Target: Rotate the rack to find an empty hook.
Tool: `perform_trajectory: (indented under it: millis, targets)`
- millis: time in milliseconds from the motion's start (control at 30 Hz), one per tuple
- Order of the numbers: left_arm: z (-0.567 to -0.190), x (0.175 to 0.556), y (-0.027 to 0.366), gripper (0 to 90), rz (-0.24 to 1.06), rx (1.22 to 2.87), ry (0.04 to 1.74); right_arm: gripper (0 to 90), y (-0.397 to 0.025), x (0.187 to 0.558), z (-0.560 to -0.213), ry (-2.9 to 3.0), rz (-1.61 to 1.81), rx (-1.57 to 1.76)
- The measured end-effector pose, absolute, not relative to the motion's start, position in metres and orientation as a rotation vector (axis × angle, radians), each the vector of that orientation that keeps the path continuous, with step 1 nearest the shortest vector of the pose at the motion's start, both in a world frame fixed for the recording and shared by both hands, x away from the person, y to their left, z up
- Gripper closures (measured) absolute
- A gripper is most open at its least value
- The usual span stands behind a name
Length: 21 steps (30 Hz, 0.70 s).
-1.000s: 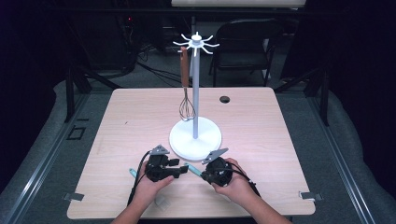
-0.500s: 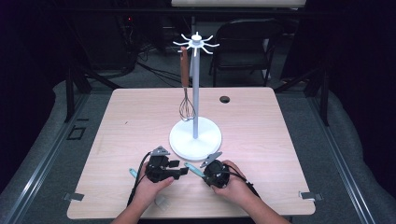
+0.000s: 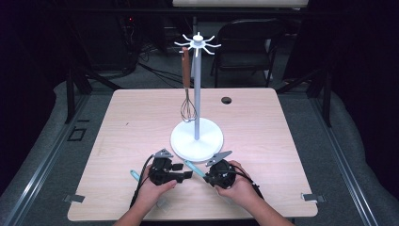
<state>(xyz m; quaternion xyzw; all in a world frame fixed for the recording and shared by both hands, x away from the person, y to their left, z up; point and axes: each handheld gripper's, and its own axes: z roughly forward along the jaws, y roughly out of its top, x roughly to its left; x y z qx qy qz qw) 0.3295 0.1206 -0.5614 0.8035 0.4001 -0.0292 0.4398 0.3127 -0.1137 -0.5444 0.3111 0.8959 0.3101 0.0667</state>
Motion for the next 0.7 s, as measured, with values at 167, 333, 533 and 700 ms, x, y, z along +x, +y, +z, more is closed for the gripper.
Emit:
perform_trajectory:
  millis: [167,333,533,700]
  targets:
    - [-0.562,0.329,0.117,40.1,-0.095,1.983,0.984,80.6,-0.109,0.307,-0.538,2.705,0.969,0.890]
    - [-0.561,0.329,0.118,40.8,-0.125,1.954,0.969,80.3,-0.105,0.306,-0.541,2.711,0.972,0.868]
    - [-0.560,0.329,0.119,41.6,-0.121,1.936,0.967,71.0,-0.107,0.307,-0.542,2.733,0.961,0.876]
    - [-0.560,0.329,0.119,42.0,-0.118,1.933,0.968,71.4,-0.114,0.308,-0.551,2.771,0.944,0.928]
